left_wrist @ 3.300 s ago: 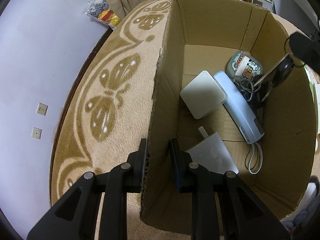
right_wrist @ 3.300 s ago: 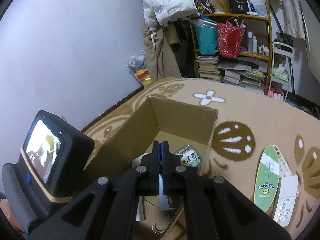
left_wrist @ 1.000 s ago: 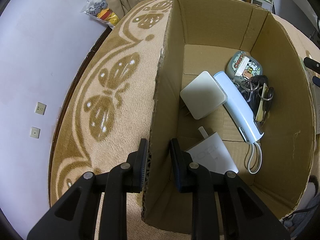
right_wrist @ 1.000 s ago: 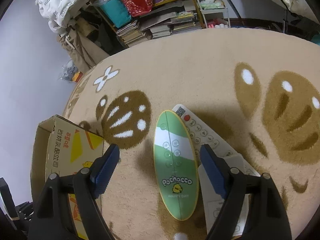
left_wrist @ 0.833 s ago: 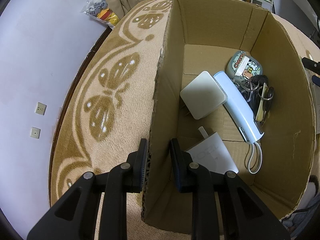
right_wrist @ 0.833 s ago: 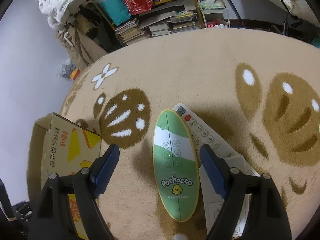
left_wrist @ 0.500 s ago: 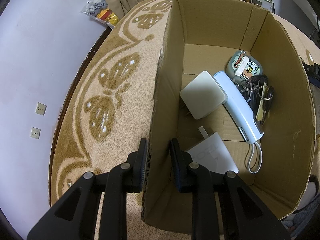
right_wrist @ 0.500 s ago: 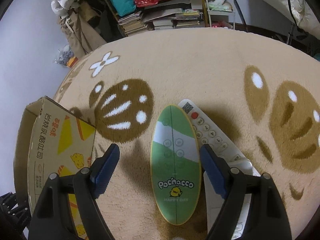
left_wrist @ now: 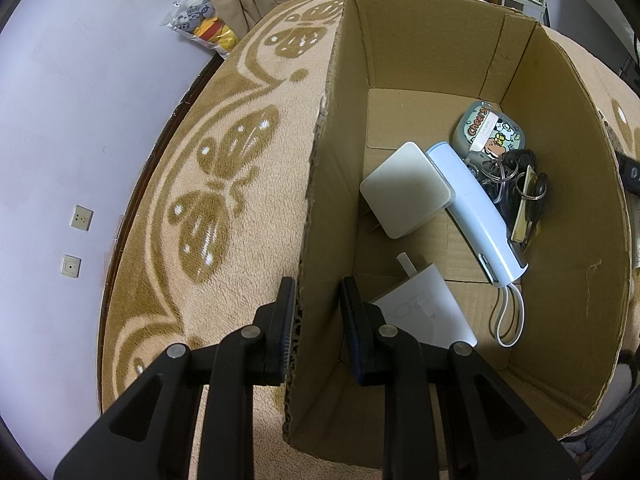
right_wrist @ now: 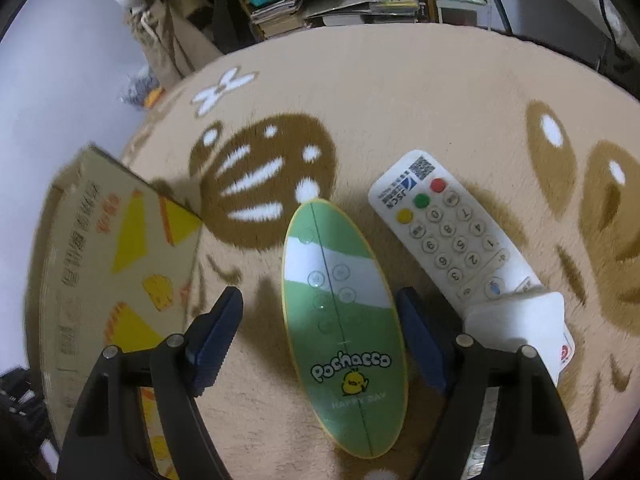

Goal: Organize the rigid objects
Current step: 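Move the right gripper to the green Pochacco fan and grasp it, then carry the green Pochacco fan into the box and release it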

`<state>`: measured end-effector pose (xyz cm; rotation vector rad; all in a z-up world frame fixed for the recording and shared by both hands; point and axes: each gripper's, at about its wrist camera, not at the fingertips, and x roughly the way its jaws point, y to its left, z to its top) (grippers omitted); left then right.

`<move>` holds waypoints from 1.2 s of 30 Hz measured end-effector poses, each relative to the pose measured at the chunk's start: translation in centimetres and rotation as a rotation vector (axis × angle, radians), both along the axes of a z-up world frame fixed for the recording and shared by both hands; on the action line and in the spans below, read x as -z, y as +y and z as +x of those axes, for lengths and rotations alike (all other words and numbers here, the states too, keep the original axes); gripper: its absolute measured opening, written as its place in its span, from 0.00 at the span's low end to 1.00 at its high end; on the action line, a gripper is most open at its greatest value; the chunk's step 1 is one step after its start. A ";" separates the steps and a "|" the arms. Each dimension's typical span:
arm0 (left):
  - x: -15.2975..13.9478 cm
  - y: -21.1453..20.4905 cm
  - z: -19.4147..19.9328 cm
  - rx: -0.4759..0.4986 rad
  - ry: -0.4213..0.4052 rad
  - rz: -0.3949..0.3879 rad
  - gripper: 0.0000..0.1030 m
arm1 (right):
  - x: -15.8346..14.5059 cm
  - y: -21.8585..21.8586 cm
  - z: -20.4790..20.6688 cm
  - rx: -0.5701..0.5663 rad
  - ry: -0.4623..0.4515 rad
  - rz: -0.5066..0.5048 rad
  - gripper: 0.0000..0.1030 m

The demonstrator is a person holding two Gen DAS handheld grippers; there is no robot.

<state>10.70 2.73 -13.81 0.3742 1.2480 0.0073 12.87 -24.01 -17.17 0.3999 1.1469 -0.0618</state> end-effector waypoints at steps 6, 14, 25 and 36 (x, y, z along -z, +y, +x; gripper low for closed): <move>0.0 0.0 0.0 0.000 0.000 0.000 0.22 | 0.2 0.6 0.0 -0.006 0.018 -0.072 0.72; 0.0 0.0 0.0 0.000 0.000 0.000 0.22 | 0.1 1.2 0.0 -0.019 0.027 -0.120 0.71; 0.0 0.0 0.0 -0.001 0.001 -0.002 0.22 | -0.3 2.0 -0.2 -0.012 0.009 -0.200 0.59; 0.0 0.0 0.0 -0.001 0.001 -0.002 0.22 | -1.6 3.0 0.0 -0.017 -0.033 -0.188 0.58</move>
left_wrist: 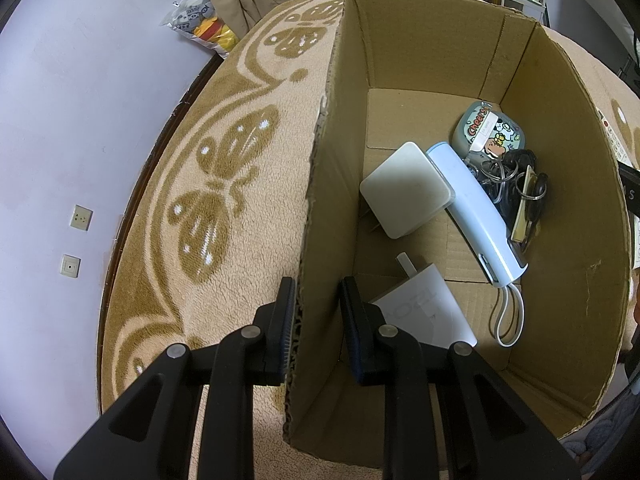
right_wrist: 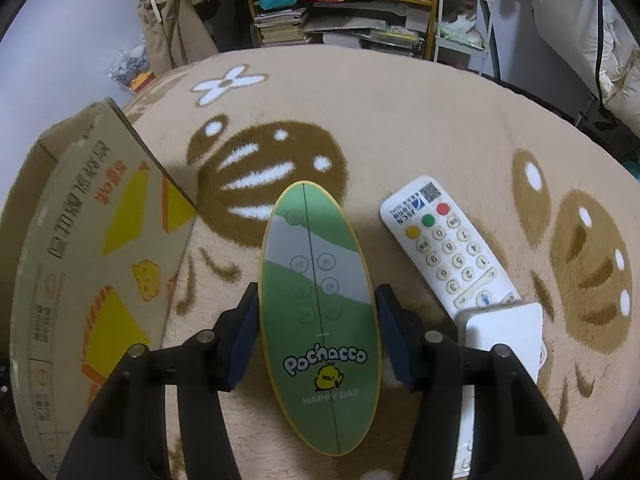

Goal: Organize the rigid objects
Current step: 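Carry the green Pochacco fan into the box and release it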

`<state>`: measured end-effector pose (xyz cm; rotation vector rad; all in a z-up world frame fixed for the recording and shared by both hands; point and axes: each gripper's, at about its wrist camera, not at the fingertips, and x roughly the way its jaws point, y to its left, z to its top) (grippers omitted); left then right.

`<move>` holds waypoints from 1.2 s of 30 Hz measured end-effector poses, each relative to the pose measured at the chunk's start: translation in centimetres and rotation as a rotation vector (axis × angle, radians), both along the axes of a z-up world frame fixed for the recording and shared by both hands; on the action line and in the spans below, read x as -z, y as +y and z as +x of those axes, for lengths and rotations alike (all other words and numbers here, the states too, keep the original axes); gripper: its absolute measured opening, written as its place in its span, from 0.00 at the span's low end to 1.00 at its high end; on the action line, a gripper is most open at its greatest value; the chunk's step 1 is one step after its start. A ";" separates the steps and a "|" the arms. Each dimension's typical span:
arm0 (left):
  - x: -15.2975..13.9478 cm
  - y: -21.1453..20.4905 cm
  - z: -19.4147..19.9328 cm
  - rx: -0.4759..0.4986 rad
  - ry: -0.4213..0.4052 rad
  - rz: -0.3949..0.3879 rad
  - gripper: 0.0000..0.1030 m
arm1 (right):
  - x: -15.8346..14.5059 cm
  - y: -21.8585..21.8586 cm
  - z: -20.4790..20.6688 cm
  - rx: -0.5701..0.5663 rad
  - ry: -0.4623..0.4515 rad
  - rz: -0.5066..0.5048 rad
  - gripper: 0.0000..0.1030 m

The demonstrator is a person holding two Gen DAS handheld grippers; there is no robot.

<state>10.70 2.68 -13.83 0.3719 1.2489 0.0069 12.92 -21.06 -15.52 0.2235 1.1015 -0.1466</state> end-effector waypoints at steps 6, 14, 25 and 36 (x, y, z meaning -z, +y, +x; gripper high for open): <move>0.0 0.0 0.0 0.001 -0.001 0.003 0.22 | -2.5 0.3 -0.2 -0.001 -0.066 0.037 0.58; 0.0 0.0 0.0 0.001 -0.001 0.002 0.22 | -7.5 2.2 -1.4 -0.024 -0.192 0.069 0.59; 0.0 0.0 0.0 0.001 -0.001 0.003 0.22 | -11.3 6.4 -3.2 -0.161 -0.327 0.155 0.59; 0.0 -0.1 0.0 0.003 -0.002 0.005 0.22 | -10.9 8.8 -3.9 -0.217 -0.337 0.253 0.59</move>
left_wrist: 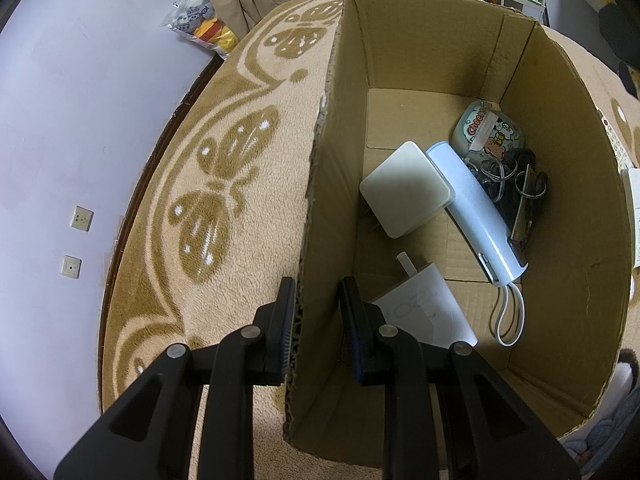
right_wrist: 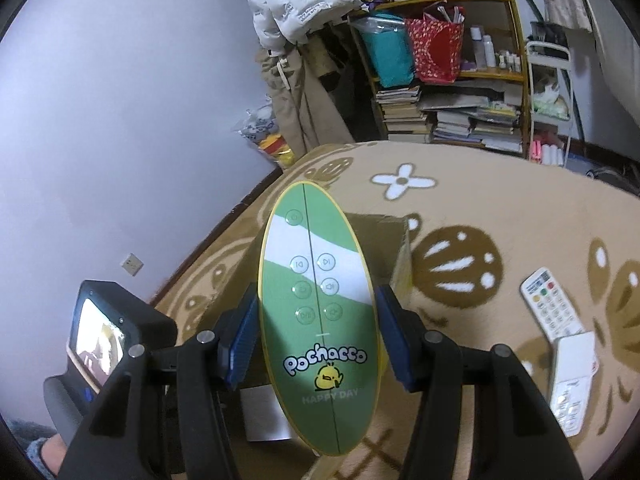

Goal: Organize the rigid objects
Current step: 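Carry the green Pochacco fan into the box and release it, then move the right gripper to the white air-conditioner remote and grasp it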

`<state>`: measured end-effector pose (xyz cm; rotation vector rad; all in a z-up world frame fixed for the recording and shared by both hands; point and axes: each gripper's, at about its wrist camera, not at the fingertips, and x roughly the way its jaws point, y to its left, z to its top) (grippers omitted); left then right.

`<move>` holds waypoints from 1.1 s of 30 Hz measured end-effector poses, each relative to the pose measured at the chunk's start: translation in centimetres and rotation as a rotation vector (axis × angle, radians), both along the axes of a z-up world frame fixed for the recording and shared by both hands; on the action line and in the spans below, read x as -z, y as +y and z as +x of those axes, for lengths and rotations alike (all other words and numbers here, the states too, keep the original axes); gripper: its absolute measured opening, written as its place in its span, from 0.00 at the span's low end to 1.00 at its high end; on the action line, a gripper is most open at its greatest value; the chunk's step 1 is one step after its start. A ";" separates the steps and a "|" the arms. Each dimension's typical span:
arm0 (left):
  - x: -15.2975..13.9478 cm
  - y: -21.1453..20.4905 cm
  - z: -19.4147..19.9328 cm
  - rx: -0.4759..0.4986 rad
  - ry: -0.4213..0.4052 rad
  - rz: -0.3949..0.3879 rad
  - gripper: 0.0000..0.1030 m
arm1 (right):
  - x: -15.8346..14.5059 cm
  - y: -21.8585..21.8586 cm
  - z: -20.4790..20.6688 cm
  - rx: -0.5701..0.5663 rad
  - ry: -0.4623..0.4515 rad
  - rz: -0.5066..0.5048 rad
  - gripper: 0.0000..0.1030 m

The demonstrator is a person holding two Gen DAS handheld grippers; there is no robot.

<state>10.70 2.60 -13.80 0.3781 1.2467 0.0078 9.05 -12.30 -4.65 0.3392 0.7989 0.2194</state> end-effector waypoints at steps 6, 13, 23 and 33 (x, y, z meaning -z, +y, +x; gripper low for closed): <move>0.0 0.0 0.0 0.000 0.000 0.001 0.22 | 0.7 0.3 0.2 -0.017 0.028 0.060 0.59; -0.1 0.0 -0.1 -0.001 0.001 -0.002 0.22 | 1.5 0.6 0.4 -0.007 0.052 0.033 0.59; -0.3 0.2 0.0 -0.010 0.002 -0.014 0.22 | 1.5 0.8 0.2 -0.024 0.047 -0.002 0.61; -0.4 0.4 0.0 -0.014 0.001 -0.019 0.22 | -0.3 -1.9 -1.1 0.051 -0.017 -0.106 0.91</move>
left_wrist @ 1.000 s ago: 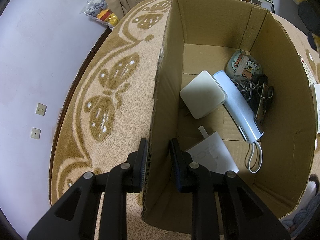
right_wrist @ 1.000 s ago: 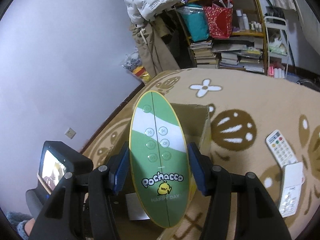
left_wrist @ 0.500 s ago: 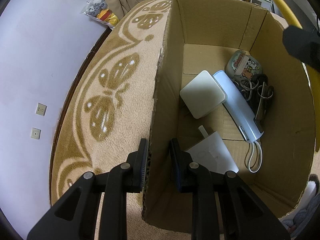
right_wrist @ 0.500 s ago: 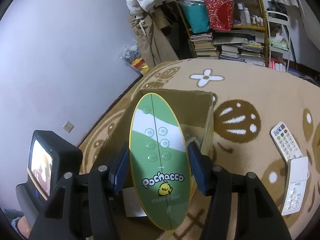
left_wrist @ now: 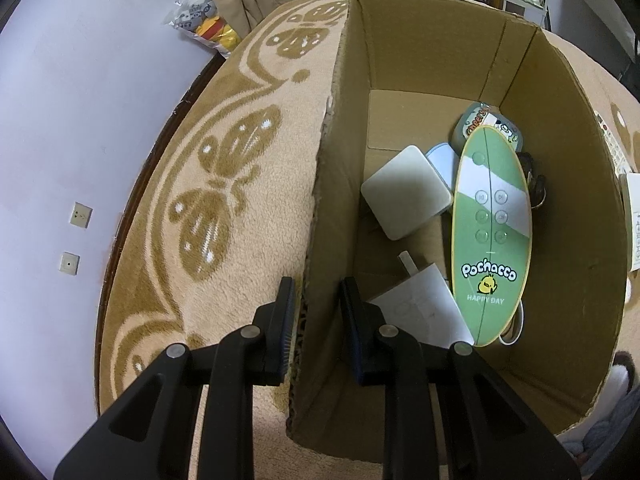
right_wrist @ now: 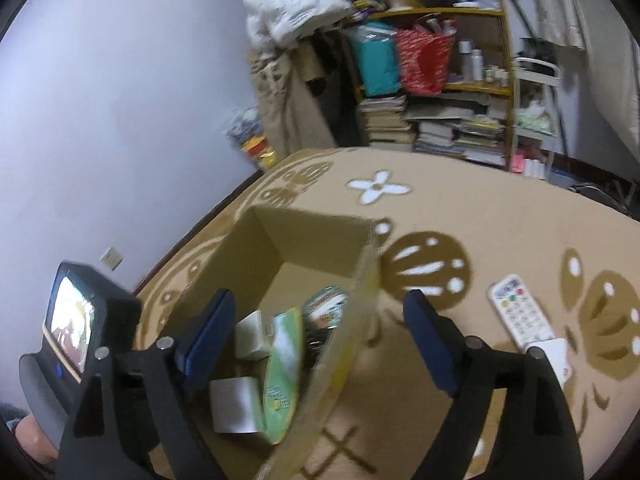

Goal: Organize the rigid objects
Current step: 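Move the right gripper to the white air-conditioner remote and grasp it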

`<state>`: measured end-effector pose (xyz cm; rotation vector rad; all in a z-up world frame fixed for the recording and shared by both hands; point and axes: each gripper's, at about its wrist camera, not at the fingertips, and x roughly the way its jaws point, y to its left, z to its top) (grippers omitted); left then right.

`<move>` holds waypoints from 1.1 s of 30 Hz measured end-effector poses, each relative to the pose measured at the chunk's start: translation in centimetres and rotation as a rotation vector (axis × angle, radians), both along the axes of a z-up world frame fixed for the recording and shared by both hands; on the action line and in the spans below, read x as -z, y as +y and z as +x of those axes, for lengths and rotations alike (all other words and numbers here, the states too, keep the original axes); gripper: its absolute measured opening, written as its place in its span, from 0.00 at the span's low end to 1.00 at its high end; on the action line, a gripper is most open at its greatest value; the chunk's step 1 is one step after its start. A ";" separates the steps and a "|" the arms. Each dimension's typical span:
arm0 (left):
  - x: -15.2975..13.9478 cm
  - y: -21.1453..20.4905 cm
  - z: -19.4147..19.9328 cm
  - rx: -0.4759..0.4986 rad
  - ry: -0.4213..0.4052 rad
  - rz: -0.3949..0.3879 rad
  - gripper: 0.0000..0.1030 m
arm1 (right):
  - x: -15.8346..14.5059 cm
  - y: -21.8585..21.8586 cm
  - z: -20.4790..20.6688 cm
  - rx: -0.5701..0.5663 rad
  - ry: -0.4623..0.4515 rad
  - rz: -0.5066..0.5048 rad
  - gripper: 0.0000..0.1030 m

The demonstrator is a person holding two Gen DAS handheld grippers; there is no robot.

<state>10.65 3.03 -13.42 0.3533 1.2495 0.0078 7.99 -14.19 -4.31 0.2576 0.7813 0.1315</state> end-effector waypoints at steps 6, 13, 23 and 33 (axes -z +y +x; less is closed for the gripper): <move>0.1 -0.1 0.0 0.001 -0.001 0.007 0.22 | 0.4 -3.7 -0.1 0.123 0.035 -0.011 0.92; 0.2 0.1 0.2 -0.004 0.002 0.001 0.22 | 1.5 -6.7 -0.1 0.218 0.089 -0.056 0.92; 0.1 0.1 0.1 -0.003 0.002 0.002 0.22 | 4.2 -10.0 -0.3 0.307 0.196 -0.112 0.92; 0.1 0.0 -0.1 0.000 0.001 0.011 0.22 | 7.4 -12.2 -0.2 0.409 0.303 -0.138 0.92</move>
